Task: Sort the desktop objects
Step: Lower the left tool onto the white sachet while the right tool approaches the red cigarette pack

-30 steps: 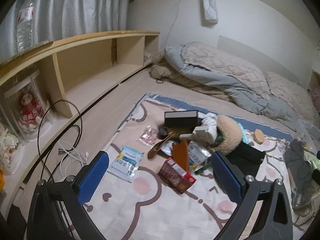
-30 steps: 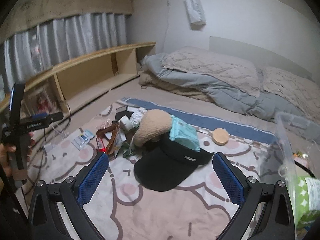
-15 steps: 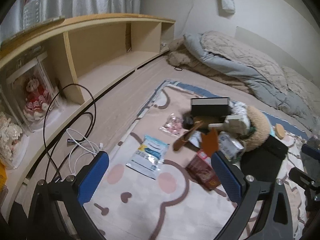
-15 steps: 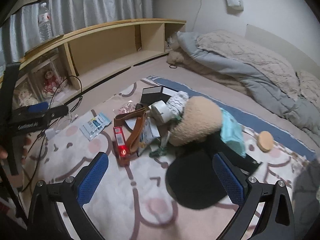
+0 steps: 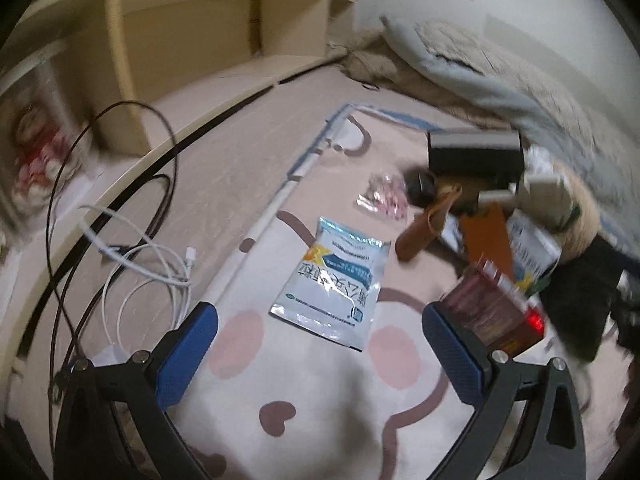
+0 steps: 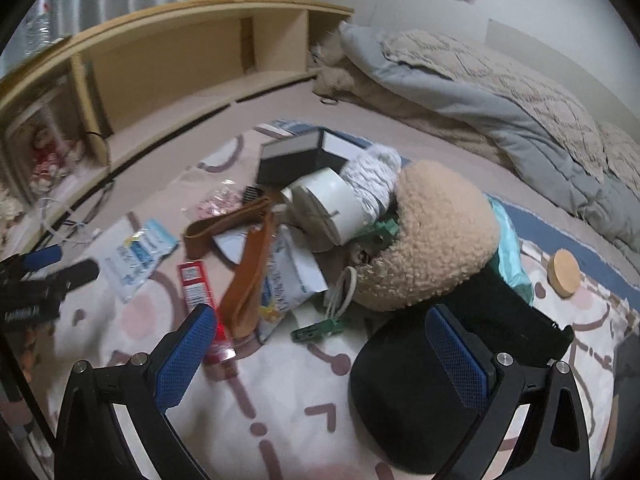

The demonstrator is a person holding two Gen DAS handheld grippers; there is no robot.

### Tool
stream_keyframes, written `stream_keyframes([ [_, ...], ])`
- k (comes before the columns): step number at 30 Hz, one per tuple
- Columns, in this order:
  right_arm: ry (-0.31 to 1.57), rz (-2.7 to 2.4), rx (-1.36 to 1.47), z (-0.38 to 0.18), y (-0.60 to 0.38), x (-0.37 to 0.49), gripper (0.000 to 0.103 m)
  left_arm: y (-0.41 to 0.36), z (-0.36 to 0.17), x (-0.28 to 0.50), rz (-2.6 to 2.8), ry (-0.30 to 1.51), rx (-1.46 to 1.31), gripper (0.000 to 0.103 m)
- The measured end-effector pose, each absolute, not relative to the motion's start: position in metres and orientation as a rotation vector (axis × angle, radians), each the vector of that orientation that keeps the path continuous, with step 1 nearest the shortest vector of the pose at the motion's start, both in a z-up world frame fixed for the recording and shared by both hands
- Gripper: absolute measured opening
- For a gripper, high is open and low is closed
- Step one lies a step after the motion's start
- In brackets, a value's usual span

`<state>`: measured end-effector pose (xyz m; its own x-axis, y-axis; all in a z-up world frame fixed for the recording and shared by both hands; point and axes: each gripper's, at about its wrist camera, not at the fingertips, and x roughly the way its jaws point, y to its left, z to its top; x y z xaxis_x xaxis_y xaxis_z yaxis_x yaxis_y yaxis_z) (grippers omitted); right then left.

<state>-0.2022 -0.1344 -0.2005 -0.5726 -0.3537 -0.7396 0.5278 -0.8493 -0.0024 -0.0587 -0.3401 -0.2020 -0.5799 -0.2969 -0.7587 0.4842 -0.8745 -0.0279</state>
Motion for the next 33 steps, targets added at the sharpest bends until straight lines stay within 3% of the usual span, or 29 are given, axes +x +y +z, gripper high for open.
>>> stream_keyframes([
  [10, 0.406, -2.394, 1.059, -0.239, -0.143, -0.206, 0.103, -0.33, -0.231, -0.088, -2.445, 0.092, 1.227, 0.103],
  [20, 0.491, -2.177, 0.956, -0.243, -0.17, -0.163, 0.103, -0.34, -0.252, -0.086, -2.405, 0.1, 1.311, 0.103],
  [29, 0.25, -1.954, 1.036, -0.246, -0.158, -0.158, 0.103, -0.34, -0.254, -0.085, -2.401, 0.121, 1.339, 0.103],
  [33, 0.321, -1.923, 1.023, -0.252, -0.172, -0.152, 0.103, -0.341, -0.251, -0.085, -2.408, 0.136, 1.313, 0.103],
])
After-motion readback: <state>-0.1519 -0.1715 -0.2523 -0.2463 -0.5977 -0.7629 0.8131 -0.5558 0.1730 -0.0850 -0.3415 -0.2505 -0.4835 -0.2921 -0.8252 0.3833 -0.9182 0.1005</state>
